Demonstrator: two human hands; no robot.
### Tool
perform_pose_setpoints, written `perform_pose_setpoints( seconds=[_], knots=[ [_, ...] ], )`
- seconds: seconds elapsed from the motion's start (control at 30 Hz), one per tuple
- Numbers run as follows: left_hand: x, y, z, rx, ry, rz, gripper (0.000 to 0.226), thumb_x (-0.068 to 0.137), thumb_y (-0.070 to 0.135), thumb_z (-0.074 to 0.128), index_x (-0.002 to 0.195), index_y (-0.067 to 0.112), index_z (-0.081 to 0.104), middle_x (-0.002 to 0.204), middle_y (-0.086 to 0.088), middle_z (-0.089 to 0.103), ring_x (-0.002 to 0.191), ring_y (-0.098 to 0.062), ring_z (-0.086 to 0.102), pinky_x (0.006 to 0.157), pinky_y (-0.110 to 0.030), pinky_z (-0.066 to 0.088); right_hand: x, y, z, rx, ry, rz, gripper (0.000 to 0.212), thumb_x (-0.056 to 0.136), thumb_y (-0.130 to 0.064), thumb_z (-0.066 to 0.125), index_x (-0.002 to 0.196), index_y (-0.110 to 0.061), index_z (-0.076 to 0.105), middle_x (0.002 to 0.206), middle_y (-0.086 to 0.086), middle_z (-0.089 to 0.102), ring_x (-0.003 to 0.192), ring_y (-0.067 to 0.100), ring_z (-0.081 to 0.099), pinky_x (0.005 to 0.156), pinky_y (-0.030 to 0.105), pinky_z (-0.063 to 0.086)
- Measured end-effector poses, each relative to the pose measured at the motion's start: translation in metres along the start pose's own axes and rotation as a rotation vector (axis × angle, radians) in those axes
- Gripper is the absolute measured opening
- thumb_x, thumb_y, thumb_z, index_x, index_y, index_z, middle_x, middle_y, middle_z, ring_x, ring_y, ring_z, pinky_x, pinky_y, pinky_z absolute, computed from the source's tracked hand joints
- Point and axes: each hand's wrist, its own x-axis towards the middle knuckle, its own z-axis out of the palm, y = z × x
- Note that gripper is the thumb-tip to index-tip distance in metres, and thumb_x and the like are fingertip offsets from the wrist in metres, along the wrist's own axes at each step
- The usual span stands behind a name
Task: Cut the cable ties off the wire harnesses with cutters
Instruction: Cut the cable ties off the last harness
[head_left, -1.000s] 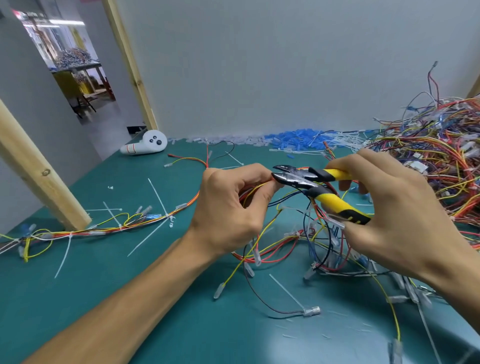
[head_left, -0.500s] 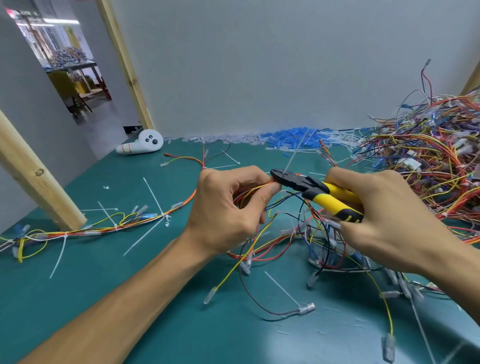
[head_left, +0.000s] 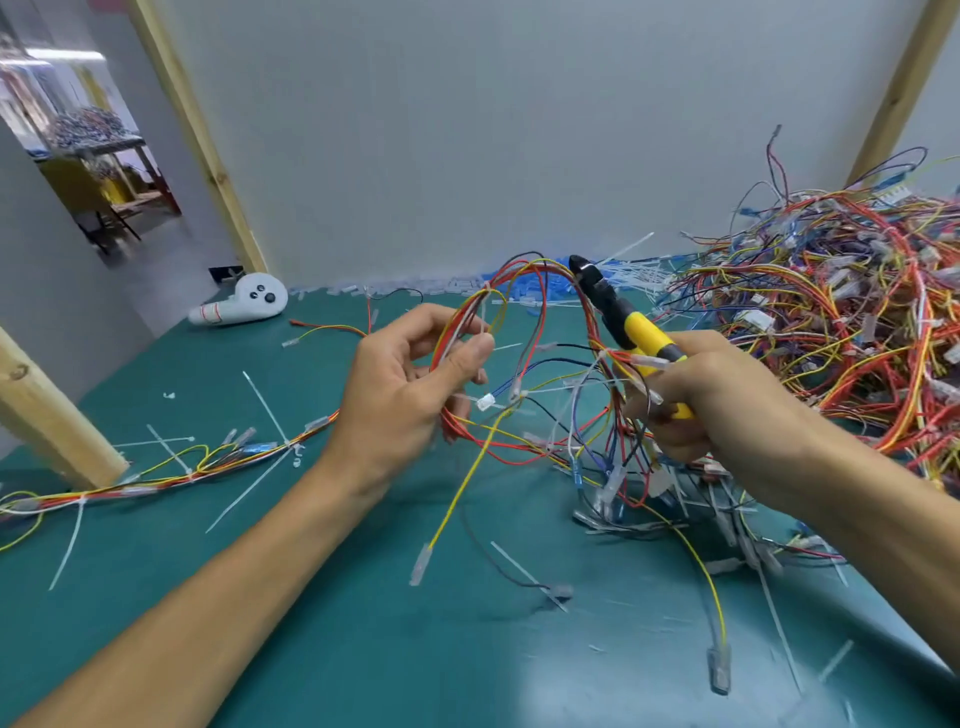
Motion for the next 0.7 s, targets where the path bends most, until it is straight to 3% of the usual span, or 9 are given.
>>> perform_pose_setpoints(
  seconds=[0.07,0.17,0.27,0.37,0.47,0.57,0.7],
  knots=[
    [0.002,0.001,-0.001,-0.032,0.010,-0.004,0.027,0.087,0.024,0.073,0.105,0.005,0.067,0.083,0.002,0.063,0.043,-0.021,0.051,0.040,-0.028,0.045,0.001,0.002,0.000,-0.041,0.028,-0.011,0.024,0.067,-0.008,0.058,0.064,-0.025,0.041,0.062,0.002,0.029,0.047,0.015,0.020,0.050,0.024,0.023],
    [0.005,0.000,-0.003,-0.050,0.076,-0.022,0.040,0.086,0.028,0.077,0.114,0.006,0.059,0.093,0.007,0.060,0.041,-0.021,0.050,0.036,-0.028,0.043,0.001,0.008,-0.001,-0.499,0.201,-0.139,0.015,0.075,-0.024,0.062,0.069,-0.024,0.049,0.053,-0.009,0.041,0.051,0.018,0.035,0.056,0.034,0.031],
    [0.006,-0.002,-0.004,0.059,0.162,-0.053,0.053,0.083,0.038,0.082,0.116,0.012,0.049,0.101,0.003,0.054,0.042,-0.017,0.050,0.039,-0.027,0.044,0.002,0.010,0.000,-0.562,0.236,-0.155,0.017,0.076,-0.033,0.064,0.068,-0.026,0.050,0.050,-0.010,0.046,0.055,0.018,0.040,0.057,0.035,0.031],
    [0.007,-0.004,-0.007,0.153,0.132,-0.108,0.043,0.082,0.046,0.074,0.099,0.011,0.056,0.076,0.008,0.060,0.049,-0.016,0.051,0.045,-0.025,0.046,0.004,0.013,-0.002,-0.644,0.256,-0.172,0.025,0.087,-0.020,0.069,0.076,-0.015,0.047,0.059,-0.003,0.046,0.057,0.020,0.037,0.057,0.036,0.030],
    [0.006,-0.003,-0.008,0.038,0.007,-0.180,0.037,0.092,0.043,0.067,0.075,0.010,0.065,0.060,-0.001,0.059,0.053,-0.012,0.053,0.053,-0.020,0.047,0.005,0.014,0.000,-0.693,0.245,-0.176,0.022,0.085,-0.015,0.066,0.079,-0.012,0.046,0.062,0.004,0.045,0.055,0.020,0.035,0.055,0.035,0.030],
    [0.006,0.001,-0.008,-0.112,-0.069,-0.256,0.037,0.094,0.042,0.062,0.080,0.010,0.074,0.065,-0.007,0.062,0.060,-0.013,0.056,0.060,-0.019,0.049,0.003,0.013,0.002,-0.717,0.213,-0.197,0.017,0.078,-0.007,0.062,0.076,-0.013,0.047,0.059,0.004,0.042,0.048,0.017,0.032,0.050,0.031,0.030],
    [0.008,0.004,-0.010,-0.266,-0.099,-0.372,0.042,0.092,0.047,0.061,0.087,0.008,0.077,0.057,-0.002,0.044,0.051,-0.014,0.037,0.050,-0.023,0.032,0.003,0.011,0.001,-0.698,0.194,-0.181,0.013,0.078,-0.001,0.059,0.080,-0.010,0.049,0.061,0.007,0.042,0.048,0.018,0.031,0.045,0.029,0.028]
  ],
)
